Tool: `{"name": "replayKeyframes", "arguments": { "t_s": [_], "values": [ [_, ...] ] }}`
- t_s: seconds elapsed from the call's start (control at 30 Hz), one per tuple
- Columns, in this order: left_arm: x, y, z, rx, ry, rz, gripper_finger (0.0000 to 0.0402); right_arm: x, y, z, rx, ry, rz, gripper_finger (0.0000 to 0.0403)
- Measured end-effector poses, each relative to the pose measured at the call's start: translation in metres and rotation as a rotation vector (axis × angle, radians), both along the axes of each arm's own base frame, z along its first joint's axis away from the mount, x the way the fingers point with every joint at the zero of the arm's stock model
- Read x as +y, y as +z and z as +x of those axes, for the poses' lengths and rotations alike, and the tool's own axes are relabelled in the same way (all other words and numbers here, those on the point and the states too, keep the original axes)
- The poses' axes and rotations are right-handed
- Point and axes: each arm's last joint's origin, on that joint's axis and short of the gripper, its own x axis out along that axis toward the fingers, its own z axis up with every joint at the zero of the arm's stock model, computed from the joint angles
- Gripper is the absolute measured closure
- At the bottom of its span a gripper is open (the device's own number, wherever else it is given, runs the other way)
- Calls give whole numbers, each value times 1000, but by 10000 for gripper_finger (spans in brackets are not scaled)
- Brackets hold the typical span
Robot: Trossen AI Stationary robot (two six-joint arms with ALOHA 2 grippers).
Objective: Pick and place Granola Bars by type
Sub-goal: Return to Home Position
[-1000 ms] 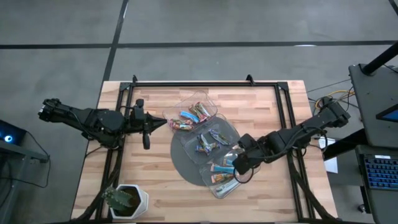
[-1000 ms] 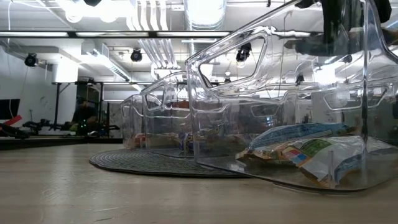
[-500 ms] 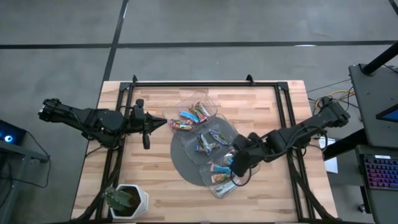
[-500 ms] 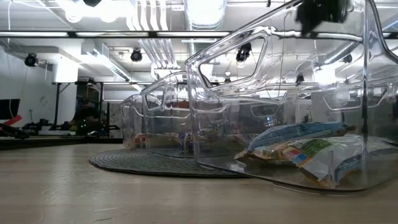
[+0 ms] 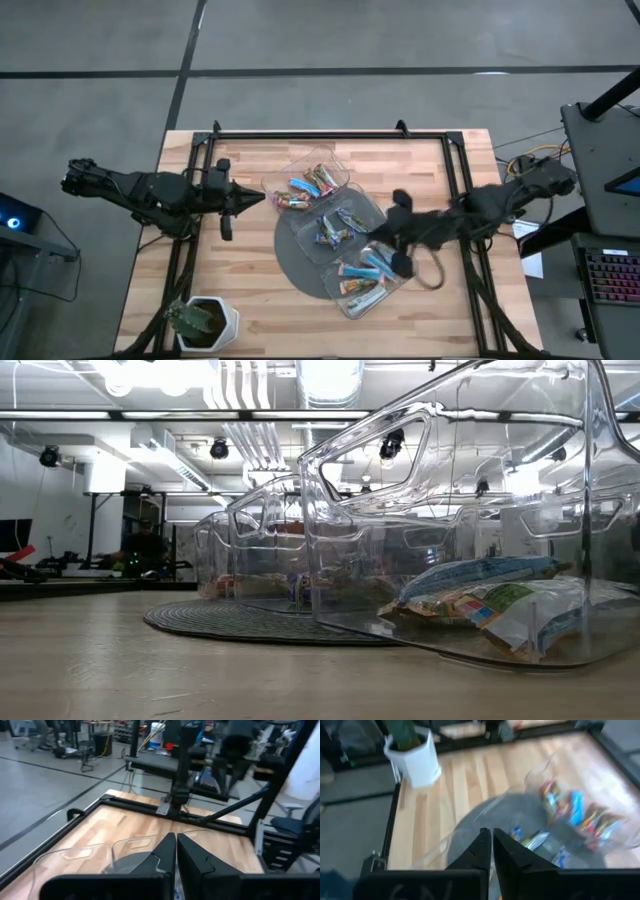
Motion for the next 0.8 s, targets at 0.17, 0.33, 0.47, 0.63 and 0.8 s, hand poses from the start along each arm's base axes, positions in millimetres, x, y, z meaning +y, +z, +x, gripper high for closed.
{"name": "replayKeyframes", "arguments": {
  "t_s": [0.17, 0.33, 0.47, 0.63, 0.8],
  "values": [
    [1, 9, -6, -32, -45, 4, 402, -17, 30, -32, -134, 5, -44, 394],
    [1, 18, -12, -55, -86, 73, 402, -37, 61, -74, -328, 79, -118, 394],
    [2, 24, -17, -80, -137, 96, 402, -57, 73, -116, -453, 93, -124, 395],
    [2, 25, -21, -90, -172, 144, 402, -76, 64, -161, -586, 164, -70, 395],
    [6, 23, -24, -96, -172, 145, 402, -90, 36, -193, -654, 176, -33, 395]
  ]
}}
